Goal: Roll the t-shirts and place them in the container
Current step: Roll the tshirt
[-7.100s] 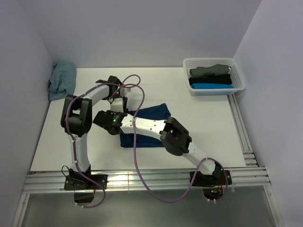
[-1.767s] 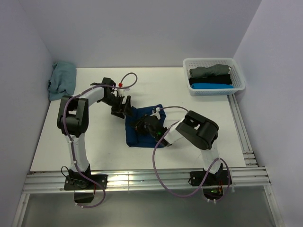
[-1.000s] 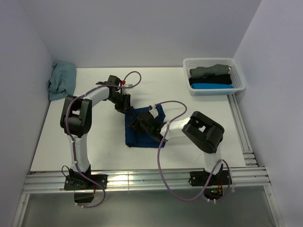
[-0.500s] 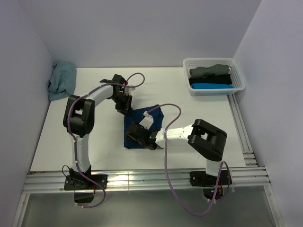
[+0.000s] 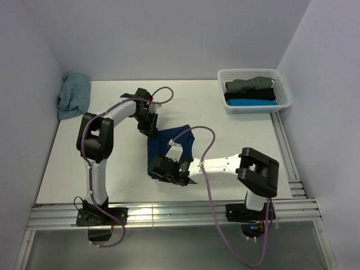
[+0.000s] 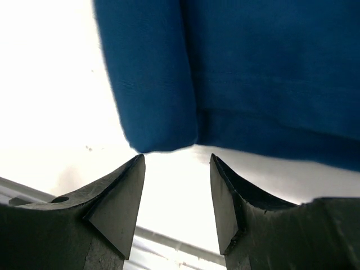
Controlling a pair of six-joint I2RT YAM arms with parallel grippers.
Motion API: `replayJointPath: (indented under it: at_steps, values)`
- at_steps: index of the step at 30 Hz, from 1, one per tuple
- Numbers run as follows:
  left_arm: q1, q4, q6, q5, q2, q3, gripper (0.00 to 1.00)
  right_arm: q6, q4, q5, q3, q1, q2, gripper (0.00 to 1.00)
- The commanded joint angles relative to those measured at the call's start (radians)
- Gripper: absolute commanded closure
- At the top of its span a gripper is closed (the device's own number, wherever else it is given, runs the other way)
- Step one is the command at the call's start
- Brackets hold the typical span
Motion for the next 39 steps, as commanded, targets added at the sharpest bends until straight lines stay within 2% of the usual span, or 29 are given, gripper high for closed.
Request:
replayJointPath:
  at_steps: [1, 6, 13, 20, 26, 33, 39]
  values:
    - [0.000, 0.004, 0.021, -0.051, 0.014, 0.040, 0.84, -0.036, -0.123, 0.093, 0.090, 0.007, -0.093, 0.43]
    - [-0.005, 0.001, 0.025, -0.051, 0.016, 0.043, 0.83, -0.121, -0.290, 0.197, 0.285, -0.002, -0.033, 0.41]
    - [-0.008, -0.005, 0.025, -0.048, 0.011, 0.046, 0.83, -0.210, -0.513, 0.338, 0.718, -0.060, 0.296, 0.41]
    - [-0.011, -0.004, 0.025, -0.041, 0.011, 0.041, 0.82, -0.242, -0.600, 0.447, 0.914, -0.088, 0.487, 0.42]
    - [-0.015, -0.005, 0.025, -0.039, 0.010, 0.044, 0.81, -0.248, -0.639, 0.459, 0.945, -0.091, 0.550, 0.43]
    - [-0.017, -0.011, 0.027, -0.044, 0.019, 0.055, 0.78, -0.239, -0.646, 0.426, 0.906, -0.080, 0.565, 0.43]
    - [-0.019, -0.023, 0.025, -0.039, 0.028, 0.074, 0.70, -0.228, -0.647, 0.386, 0.882, -0.069, 0.577, 0.41]
